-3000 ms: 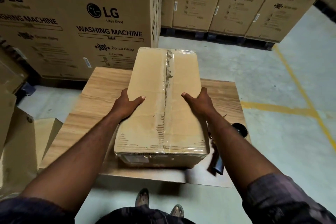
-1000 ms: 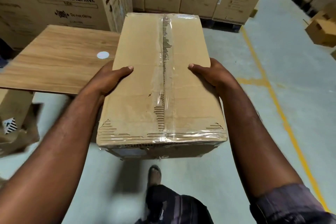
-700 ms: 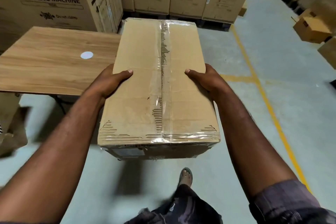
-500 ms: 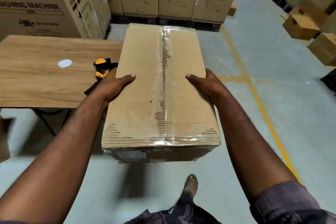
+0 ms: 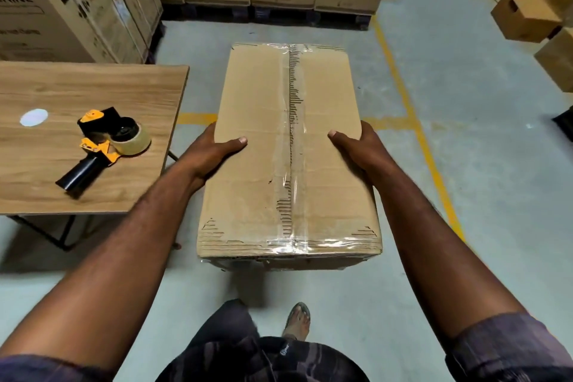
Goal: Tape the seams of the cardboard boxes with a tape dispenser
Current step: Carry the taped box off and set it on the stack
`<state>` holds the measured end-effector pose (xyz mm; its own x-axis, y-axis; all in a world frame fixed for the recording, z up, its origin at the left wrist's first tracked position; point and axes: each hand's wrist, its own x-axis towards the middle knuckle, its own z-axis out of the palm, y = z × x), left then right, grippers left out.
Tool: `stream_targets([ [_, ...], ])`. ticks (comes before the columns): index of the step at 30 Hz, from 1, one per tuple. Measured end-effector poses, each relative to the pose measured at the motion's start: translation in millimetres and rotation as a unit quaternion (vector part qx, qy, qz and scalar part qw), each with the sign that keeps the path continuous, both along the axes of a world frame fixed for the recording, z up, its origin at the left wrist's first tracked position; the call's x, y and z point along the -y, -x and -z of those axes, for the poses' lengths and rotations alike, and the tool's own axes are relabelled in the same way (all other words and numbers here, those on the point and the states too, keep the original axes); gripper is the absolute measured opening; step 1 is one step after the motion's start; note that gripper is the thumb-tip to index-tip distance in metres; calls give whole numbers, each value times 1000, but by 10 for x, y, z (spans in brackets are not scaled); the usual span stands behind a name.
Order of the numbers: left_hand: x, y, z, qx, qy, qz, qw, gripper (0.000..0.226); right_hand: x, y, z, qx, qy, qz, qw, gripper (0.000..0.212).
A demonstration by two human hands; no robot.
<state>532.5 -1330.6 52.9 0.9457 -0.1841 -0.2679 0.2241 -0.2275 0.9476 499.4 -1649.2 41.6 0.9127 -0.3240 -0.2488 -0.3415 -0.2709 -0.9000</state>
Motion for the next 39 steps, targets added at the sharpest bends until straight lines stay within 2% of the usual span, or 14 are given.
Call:
stream_targets([
  [4, 171, -382, 253, -23, -18, 17, 999, 51, 139, -291, 260, -21, 24, 19, 999, 79],
  [8, 242, -760, 528, -43, -31, -5, 999, 48, 110, -571, 467, -48, 38, 39, 997, 62],
  [12, 221, -1185, 871, -73, -39, -8, 997, 50, 61, -969, 652, -69, 58, 35, 995, 61],
  [14, 197, -1440, 1066, -87, -49, -5, 995, 60, 28, -1214, 816, -78, 69, 31, 994, 61],
  [16, 184, -1617, 1283, -101, -80, -5, 992, 77, -11, -1384, 1007, -87, 75, 28, 993, 61],
  [20, 312, -1838, 1698, -81, -180, -9, 980, 84, -92, -1605, 1461, -109, 114, 11, 987, 70],
  [22, 394, -1952, 1993, -52, -220, 5, 974, 95, -95, -1720, 1792, -110, 164, -18, 980, 81],
  [27, 539, -2212, 3052, -48, -275, 33, 960, 97, 28, -1965, 2870, -137, 245, -55, 958, 72],
  [34, 805, -2391, 4908, -13, -303, 43, 952, 100, 326, -2320, 4680, -144, 258, -78, 952, 69],
  [39, 938, -2495, 5855, -15, -305, 43, 951, 104, 487, -2497, 5597, -140, 257, -90, 952, 70],
])
